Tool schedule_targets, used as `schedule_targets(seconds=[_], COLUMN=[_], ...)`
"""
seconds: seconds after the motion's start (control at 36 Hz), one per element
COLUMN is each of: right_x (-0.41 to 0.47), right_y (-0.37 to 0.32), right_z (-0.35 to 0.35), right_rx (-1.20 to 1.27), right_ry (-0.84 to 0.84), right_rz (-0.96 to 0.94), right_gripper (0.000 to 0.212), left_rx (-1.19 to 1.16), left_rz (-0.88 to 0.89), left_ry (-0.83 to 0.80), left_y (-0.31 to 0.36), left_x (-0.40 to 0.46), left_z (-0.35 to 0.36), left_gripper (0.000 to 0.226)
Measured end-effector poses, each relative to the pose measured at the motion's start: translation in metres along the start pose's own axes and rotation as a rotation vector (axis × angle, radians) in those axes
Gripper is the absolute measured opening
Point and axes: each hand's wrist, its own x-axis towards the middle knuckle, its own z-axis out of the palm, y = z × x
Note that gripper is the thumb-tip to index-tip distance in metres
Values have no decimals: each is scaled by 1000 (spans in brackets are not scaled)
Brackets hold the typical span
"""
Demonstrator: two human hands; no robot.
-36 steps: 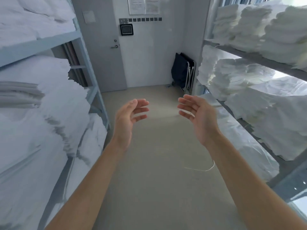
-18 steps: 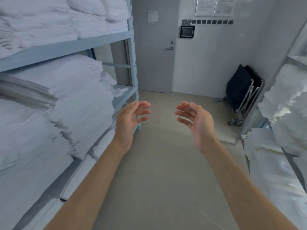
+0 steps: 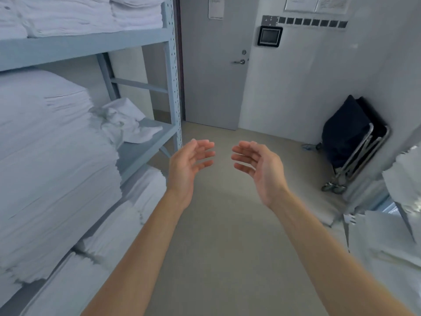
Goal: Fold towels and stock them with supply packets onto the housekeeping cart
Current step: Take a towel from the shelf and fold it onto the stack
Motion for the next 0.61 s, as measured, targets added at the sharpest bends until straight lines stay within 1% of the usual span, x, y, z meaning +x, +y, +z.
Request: schedule_targets(seconds=[0.11,0.19,0.25,0.36,0.5,0.61], right_x=[70,113,142,198,273,335], right_y=[-6,-4,1,12,20,16], right_z=[8,20,27,44,76,110], right_rx=[13,30,42,45,46,35], right_ry=[-48,-105,-137,-227,-381,-522], right_rz=[9,30,40,72,93,94], right_gripper=[24,25,25,25,24,25], left_rx=[16,41,59,99,122,111], left_rz=[21,30,31,56,132,208], left_ry=[-7,26,66,153,270,408], left_y=[-1,-3,-5,-7,1,12], left_x=[63,99,122,165,221,271], left_z=[10,6,1,-10,-25,-33], left_gripper=[35,40,41,37,34,34])
